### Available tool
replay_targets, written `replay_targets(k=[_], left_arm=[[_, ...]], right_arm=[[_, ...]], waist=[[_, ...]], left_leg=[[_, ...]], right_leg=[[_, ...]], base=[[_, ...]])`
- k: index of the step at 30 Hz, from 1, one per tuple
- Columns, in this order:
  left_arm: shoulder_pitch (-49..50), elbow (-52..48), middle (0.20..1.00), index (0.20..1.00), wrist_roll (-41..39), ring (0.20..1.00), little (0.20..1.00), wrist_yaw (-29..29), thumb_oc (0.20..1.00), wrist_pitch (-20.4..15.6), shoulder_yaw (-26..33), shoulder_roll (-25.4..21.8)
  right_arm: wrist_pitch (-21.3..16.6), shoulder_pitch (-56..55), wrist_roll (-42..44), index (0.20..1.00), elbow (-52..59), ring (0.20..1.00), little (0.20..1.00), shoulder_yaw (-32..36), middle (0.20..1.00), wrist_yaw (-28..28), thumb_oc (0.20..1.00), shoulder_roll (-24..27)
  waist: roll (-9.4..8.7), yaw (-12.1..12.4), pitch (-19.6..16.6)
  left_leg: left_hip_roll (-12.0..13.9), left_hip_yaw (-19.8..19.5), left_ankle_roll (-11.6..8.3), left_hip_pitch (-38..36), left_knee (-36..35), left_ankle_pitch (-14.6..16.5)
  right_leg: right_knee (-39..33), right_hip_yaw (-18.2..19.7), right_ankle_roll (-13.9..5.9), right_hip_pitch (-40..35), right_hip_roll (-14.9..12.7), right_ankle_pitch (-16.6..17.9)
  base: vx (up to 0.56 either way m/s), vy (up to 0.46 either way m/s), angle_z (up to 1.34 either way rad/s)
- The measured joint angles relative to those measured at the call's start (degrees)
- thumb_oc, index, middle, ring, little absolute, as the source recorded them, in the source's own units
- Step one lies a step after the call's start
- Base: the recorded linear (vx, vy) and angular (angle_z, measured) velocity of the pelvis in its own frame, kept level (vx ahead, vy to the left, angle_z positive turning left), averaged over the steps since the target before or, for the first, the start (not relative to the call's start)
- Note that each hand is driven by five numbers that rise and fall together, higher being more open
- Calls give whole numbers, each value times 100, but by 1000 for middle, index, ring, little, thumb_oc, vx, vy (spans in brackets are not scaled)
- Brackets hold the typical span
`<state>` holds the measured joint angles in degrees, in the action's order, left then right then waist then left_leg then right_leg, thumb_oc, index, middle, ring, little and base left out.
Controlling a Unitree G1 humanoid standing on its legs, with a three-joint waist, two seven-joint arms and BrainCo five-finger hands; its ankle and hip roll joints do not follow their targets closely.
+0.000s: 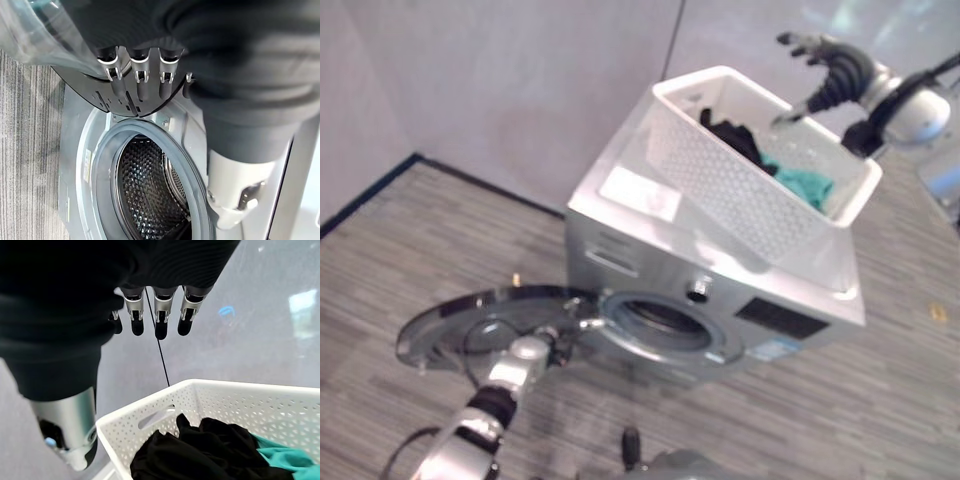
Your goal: Grab the laundry basket,head to the washer,open it,put in the laundry and shut it.
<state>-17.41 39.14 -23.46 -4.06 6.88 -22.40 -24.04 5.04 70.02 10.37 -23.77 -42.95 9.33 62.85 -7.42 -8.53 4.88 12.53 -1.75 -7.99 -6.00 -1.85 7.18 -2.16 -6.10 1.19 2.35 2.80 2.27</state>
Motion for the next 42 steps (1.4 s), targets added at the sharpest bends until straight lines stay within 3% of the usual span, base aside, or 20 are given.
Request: replay_targets(k=[3,5,7,10,14,15,18,26,42], left_arm=[[231,-170,1000,1000,-32,1000,1000,-35,1000,0,-3,-22],[417,-105,1000,1000,-30,1000,1000,-105,1000,0,83,-51],[523,186,1000,1000,-30,1000,1000,-104,1000,4,135,42],[588,293,1000,1000,-32,1000,1000,-106,1000,2,134,55],[652,314,1000,1000,-37,1000,1000,-105,1000,-18,120,68],[663,314,1000,1000,-41,1000,1000,-96,1000,-33,120,74],[637,315,1000,1000,-64,1000,1000,-81,1000,-35,120,113],[551,499,1000,1000,-256,1000,1000,38,1000,-41,121,311],[665,650,1000,1000,-385,1000,1000,36,1000,-152,130,296]], right_arm=[[50,-474,-403,1000,-693,1000,1000,4,1000,86,1000,-5],[151,-509,-756,1000,-1149,1000,1000,50,1000,94,1000,29],[175,-569,-950,1000,-1320,1000,1000,61,1000,93,1000,29],[169,-732,-1070,1000,-1342,1000,1000,214,1000,93,1000,20],[175,-781,-1282,1000,-1640,1000,1000,262,1000,77,1000,-313],[173,-713,-1476,1000,-1802,1000,1000,524,1000,-23,1000,-605],[164,-707,-1489,1000,-1747,1000,1000,640,1000,-57,1000,-845],[164,-116,-1707,1000,-2233,1000,1000,167,1000,-100,1000,-1547],[159,-5,-1735,1000,-2816,1000,1000,-5,1000,-277,1000,-1809]], waist=[[76,124,-29],[224,133,-80],[343,135,-107],[385,149,-84],[442,156,-48],[478,174,-44],[504,232,-29],[573,293,14],[573,467,12]], left_leg=[[-4,-43,0,54,-10,0],[-2,-61,-13,197,-2,-9],[0,-62,-13,199,-5,-9],[1,-65,-27,206,-15,-18],[2,-63,-67,341,-11,-46],[27,-55,-78,385,10,-53],[45,-65,-105,404,12,-69],[101,-96,-116,437,0,-75],[142,-224,-192,497,-2,-118]], right_leg=[[0,-25,-1,42,-12,1],[0,-60,18,171,-24,35],[-3,-72,18,171,-22,34],[-7,-75,18,181,-18,34],[-20,-74,23,308,-11,56],[-19,-74,32,343,13,65],[-20,-95,38,345,31,68],[-74,-112,77,359,79,94],[-131,-245,127,320,105,138]], base=[[-9,16,5],[-2,6,3],[0,0,0],[0,0,0],[-2,-1,-1],[3,-27,3],[11,-33,3],[-2,-9,2],[-3,-10,3]])
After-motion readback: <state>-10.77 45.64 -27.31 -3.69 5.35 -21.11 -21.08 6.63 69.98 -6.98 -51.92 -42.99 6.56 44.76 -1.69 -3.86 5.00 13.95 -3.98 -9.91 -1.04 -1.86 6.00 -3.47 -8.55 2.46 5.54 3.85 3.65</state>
